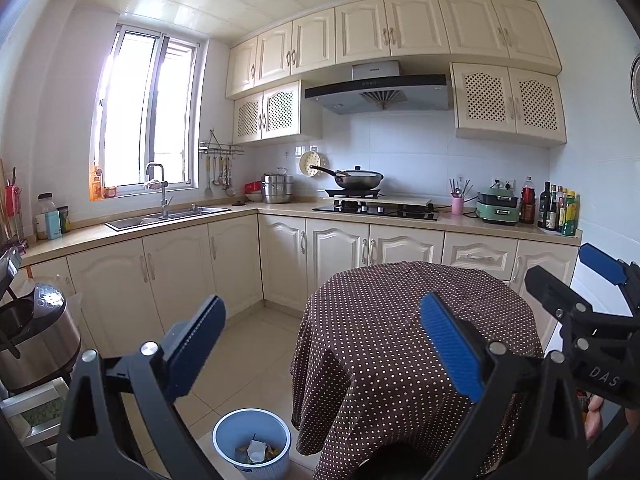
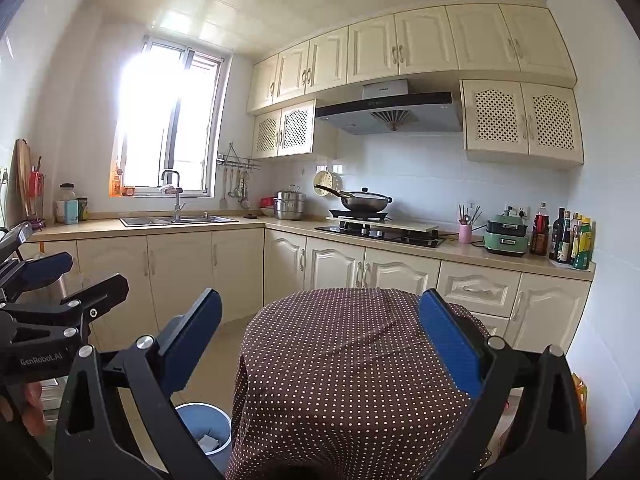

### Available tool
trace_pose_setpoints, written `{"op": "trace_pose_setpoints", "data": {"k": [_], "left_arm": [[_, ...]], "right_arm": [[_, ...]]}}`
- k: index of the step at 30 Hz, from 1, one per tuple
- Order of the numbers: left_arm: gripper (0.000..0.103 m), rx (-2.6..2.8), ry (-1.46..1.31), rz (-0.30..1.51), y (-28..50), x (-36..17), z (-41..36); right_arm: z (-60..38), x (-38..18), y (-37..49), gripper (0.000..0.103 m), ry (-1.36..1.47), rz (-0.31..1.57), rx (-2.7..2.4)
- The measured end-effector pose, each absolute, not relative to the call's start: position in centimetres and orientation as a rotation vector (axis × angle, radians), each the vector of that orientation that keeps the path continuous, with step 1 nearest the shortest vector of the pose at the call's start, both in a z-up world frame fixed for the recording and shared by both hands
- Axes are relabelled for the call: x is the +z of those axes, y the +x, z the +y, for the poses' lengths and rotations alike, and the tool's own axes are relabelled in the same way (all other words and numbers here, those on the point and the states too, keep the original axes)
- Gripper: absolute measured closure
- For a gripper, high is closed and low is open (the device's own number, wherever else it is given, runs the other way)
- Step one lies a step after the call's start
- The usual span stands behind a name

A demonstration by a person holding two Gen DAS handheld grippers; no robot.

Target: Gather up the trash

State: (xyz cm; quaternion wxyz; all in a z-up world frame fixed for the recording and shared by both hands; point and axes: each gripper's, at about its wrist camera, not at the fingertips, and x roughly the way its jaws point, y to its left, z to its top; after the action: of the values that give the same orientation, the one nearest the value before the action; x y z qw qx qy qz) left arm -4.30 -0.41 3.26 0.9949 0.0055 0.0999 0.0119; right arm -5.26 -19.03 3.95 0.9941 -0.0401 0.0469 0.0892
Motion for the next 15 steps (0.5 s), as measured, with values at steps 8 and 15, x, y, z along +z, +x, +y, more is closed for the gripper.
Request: {"op": "trace_pose_setpoints", "data": {"k": [8,15], "left_arm": [[0.007,0.025,0.009,0.202,-4.31,3.33,-0.56],[0.007,0.024,0.014,0.203,-4.24,3.48,-0.80]], "right_arm": [[-19.04,3.83,-4.98,0.007,-0.086,0.100,0.179],[-18.80,3.94,-5.08,0.007,-0.086,0.100,0.179]]}}
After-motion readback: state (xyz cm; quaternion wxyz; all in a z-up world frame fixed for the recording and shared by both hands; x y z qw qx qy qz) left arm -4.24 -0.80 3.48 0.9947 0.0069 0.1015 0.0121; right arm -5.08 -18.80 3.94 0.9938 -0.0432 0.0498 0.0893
